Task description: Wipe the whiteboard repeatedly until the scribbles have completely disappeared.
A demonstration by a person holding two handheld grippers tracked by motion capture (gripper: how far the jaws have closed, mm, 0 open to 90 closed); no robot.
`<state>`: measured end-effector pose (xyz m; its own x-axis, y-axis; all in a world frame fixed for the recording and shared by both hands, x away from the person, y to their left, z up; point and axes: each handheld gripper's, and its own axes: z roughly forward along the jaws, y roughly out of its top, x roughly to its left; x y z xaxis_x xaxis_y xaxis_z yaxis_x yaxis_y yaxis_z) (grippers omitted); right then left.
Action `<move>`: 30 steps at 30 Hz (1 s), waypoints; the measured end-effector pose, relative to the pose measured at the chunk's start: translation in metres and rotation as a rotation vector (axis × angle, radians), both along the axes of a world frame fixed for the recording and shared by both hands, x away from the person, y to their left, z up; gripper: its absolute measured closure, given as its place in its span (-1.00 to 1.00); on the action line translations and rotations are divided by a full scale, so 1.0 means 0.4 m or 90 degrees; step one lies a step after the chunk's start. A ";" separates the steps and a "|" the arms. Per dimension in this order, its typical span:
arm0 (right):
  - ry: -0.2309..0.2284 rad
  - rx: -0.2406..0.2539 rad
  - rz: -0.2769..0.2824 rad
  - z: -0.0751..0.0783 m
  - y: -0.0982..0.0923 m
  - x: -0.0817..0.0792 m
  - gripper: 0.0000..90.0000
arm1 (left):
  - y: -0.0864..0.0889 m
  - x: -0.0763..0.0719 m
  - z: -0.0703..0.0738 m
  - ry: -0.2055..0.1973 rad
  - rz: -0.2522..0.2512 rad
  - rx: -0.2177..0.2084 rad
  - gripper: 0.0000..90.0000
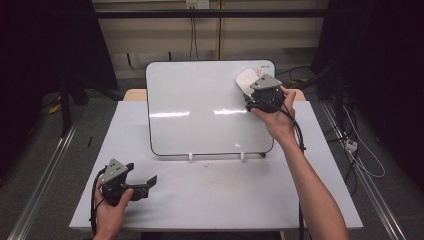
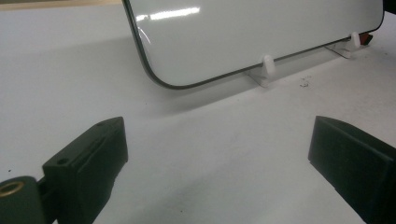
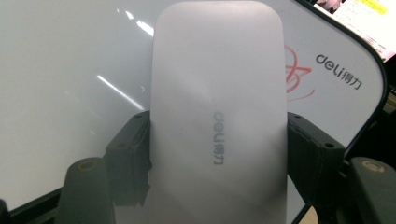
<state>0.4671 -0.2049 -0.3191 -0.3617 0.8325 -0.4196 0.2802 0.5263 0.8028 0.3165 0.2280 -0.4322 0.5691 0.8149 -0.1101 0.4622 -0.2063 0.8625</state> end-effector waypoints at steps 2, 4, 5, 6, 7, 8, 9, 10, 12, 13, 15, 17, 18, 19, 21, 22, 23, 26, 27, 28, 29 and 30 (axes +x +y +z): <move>-0.002 0.002 -0.003 0.007 -0.001 0.005 -0.30 | 0.000 0.000 0.000 0.001 0.000 0.000 -0.90; -0.003 0.011 -0.006 0.012 -0.008 0.011 -0.30 | 0.000 0.000 0.001 0.001 -0.002 0.000 -0.90; -0.003 0.011 -0.006 0.012 -0.008 0.011 -0.30 | 0.000 0.000 0.000 -0.001 -0.002 -0.001 -0.90; -0.002 0.010 -0.006 0.012 -0.008 0.012 -0.30 | -0.001 0.000 0.000 -0.001 -0.001 -0.001 -0.90; -0.002 0.010 -0.006 0.012 -0.008 0.012 -0.30 | -0.001 0.000 0.000 0.000 -0.001 -0.001 -0.90; -0.001 0.007 -0.005 0.015 -0.007 0.014 -0.30 | -0.001 0.000 -0.001 0.001 0.000 0.000 -0.90; -0.003 0.006 -0.007 0.017 -0.007 0.015 -0.30 | -0.001 0.001 -0.001 0.001 -0.001 0.002 -0.90; -0.003 0.006 -0.007 0.017 -0.007 0.015 -0.30 | -0.002 0.000 -0.001 0.001 -0.001 -0.002 -0.90; -0.003 0.010 -0.011 0.024 -0.011 0.020 -0.30 | -0.002 0.000 0.000 0.001 -0.002 0.005 -0.90; -0.002 0.015 -0.013 0.029 -0.016 0.024 -0.30 | -0.002 -0.001 0.000 0.001 0.000 0.002 -0.90; -0.001 0.014 -0.012 0.030 -0.017 0.026 -0.30 | 0.000 0.000 0.000 0.000 -0.001 -0.001 -0.90; -0.003 0.018 -0.015 0.031 -0.020 0.027 -0.30 | 0.001 0.000 0.000 0.002 0.001 0.000 -0.90; -0.004 0.021 -0.016 0.032 -0.023 0.027 -0.30 | 0.001 0.000 0.000 0.002 0.002 0.000 -0.90; -0.005 0.022 -0.019 0.033 -0.024 0.028 -0.30 | 0.001 -0.001 0.000 0.002 0.001 0.001 -0.90; -0.006 0.025 -0.024 0.035 -0.027 0.028 -0.30 | 0.001 -0.002 0.001 0.003 -0.002 0.001 -0.90; -0.006 0.025 -0.024 0.035 -0.027 0.028 -0.30 | 0.002 -0.002 0.001 0.002 -0.001 0.001 -0.90; -0.006 0.031 -0.032 0.036 -0.031 0.028 -0.30 | 0.002 -0.002 0.001 0.001 0.001 0.001 -0.90; -0.004 0.047 -0.042 0.038 -0.039 0.028 -0.30 | 0.004 -0.003 0.001 0.001 0.001 0.003 -0.90; -0.004 0.047 -0.042 0.038 -0.039 0.028 -0.30 | 0.005 -0.004 0.002 0.000 0.001 0.004 -0.90; -0.003 0.051 -0.045 0.038 -0.040 0.027 -0.30 | 0.004 -0.005 0.002 -0.001 0.003 0.000 -0.90; -0.003 0.051 -0.046 0.037 -0.040 0.026 -0.30 | 0.005 -0.005 0.002 -0.001 0.003 -0.001 -0.90; -0.002 0.054 -0.053 0.038 -0.039 0.025 -0.30 | 0.006 -0.005 0.002 -0.001 0.004 -0.001 -0.90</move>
